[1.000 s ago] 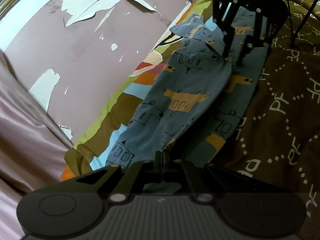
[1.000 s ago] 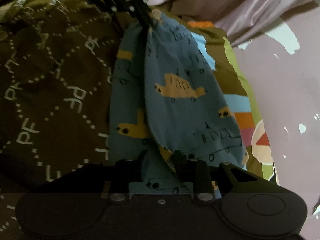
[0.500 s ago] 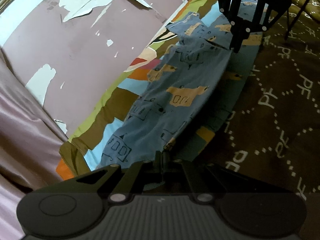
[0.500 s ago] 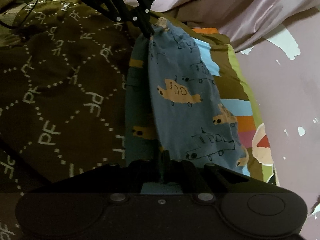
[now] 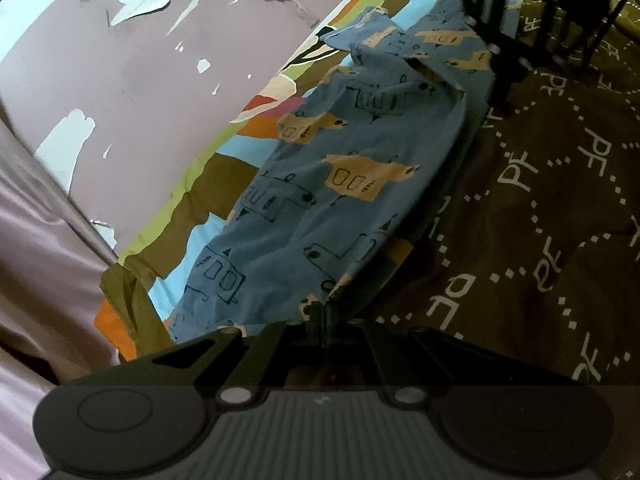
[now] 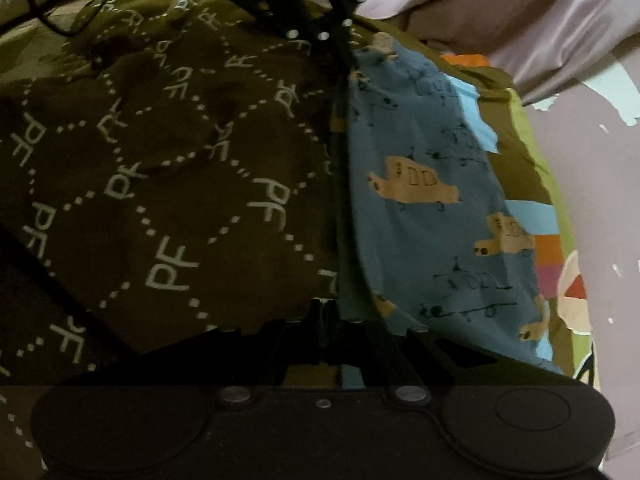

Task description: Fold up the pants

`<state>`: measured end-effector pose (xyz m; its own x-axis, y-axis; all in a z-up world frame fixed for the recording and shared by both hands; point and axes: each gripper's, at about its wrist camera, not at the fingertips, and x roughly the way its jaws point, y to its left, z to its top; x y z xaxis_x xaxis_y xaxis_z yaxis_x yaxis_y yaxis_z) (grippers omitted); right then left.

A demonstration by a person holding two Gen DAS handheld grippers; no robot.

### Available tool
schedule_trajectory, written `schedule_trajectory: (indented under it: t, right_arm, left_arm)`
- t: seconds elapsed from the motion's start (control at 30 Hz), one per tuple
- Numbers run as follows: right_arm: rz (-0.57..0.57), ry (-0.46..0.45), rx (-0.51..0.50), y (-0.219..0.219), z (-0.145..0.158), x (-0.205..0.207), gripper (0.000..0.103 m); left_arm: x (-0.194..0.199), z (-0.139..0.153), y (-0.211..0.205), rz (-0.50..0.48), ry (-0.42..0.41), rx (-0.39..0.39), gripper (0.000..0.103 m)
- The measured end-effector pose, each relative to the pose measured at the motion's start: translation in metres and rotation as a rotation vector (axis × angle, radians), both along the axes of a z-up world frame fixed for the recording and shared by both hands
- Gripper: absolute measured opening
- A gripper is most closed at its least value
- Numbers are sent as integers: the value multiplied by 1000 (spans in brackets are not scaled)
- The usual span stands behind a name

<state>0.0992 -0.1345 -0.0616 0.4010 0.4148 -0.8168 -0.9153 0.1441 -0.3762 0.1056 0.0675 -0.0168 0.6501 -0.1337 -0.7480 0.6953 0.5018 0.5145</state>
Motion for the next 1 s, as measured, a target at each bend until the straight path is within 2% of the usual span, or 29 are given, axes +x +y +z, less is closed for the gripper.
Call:
schedule_trajectory:
  t: [0.1, 0.2, 0.27, 0.3, 0.33, 0.37, 0.4, 0.43, 0.47, 0.5, 0.57, 0.63, 0.8, 0.87, 0.93, 1.0]
  right_arm:
    - [15, -64, 17, -3, 9, 8, 13]
    - [-12, -74, 15, -6, 16, 20, 24]
    - [-55, -60, 13, -13, 19, 26, 40]
    - [-83, -51, 15, -19, 21, 30, 57]
    - [-118, -48, 19, -27, 23, 34, 73]
    - [-157, -46, 24, -36, 25, 35, 80]
    - [-198, -45, 31, -45, 26, 36, 91]
    - [-253, -40, 41, -56, 29, 38, 96]
    - [-311, -29, 55, -70, 31, 41, 98]
    - [-363, -19, 66, -82, 33, 43, 101]
    - [-490, -3, 90, -110, 34, 52, 102]
    - [-626, 33, 109, -135, 33, 64, 102]
    - [-1026, 202, 236, -201, 25, 102, 102]
    - [-1093, 263, 302, -218, 23, 111, 102]
    - [-1098, 343, 363, -227, 21, 120, 102]
    - [-1082, 425, 418, -228, 24, 130, 102]
  left_arm:
    - [-1, 0, -1, 4, 3, -2, 0]
    - [-1, -1, -2, -2, 35, 7, 1]
    - [0, 1, -2, 12, 74, -7, 16]
    - [3, 3, -3, 44, 103, -24, 39]
    - [5, 5, -4, 91, 118, -46, 55]
    - [8, 9, -5, 144, 123, -84, 72]
    - [11, 14, -7, 197, 121, -142, 77]
    - [14, 20, -9, 237, 124, -193, 80]
    - [18, 26, -13, 276, 137, -245, 83]
    - [22, 31, -17, 299, 145, -289, 92]
    - [29, 41, -33, 317, 142, -362, 99]
    - [40, 48, -52, 300, 167, -421, 100]
    - [70, 56, -115, 208, 271, -538, 100]
    - [80, 53, -139, 165, 328, -557, 100]
    - [86, 46, -159, 147, 398, -569, 100]
    - [94, 39, -172, 170, 455, -597, 100]
